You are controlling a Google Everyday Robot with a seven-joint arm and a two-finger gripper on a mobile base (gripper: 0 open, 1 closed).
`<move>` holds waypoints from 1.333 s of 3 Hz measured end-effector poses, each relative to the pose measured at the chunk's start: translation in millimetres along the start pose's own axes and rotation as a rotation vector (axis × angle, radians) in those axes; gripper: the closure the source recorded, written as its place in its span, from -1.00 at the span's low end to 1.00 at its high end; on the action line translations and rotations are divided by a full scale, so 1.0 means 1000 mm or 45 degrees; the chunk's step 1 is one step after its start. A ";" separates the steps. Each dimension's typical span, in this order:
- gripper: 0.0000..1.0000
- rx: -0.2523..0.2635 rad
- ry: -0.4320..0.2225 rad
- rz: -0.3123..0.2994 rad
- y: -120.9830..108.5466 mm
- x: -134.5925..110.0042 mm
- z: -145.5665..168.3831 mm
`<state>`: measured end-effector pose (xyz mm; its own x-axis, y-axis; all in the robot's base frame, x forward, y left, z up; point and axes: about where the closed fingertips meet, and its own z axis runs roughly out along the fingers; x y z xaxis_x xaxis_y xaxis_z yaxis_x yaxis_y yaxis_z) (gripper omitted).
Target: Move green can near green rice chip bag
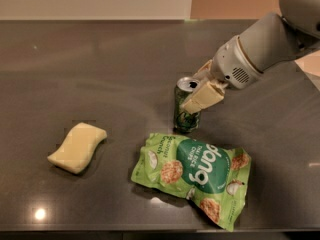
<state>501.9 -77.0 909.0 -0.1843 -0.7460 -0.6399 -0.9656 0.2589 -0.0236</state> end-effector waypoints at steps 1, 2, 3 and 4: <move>-0.30 -0.004 -0.016 -0.013 0.009 0.005 -0.002; -0.77 -0.005 -0.015 -0.017 0.010 0.004 -0.002; -1.00 -0.006 -0.014 -0.021 0.011 0.003 -0.001; -1.00 -0.006 -0.014 -0.021 0.011 0.002 -0.001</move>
Offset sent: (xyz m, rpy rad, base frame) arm -0.0093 -0.0022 -0.0017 0.0096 -0.0068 0.0093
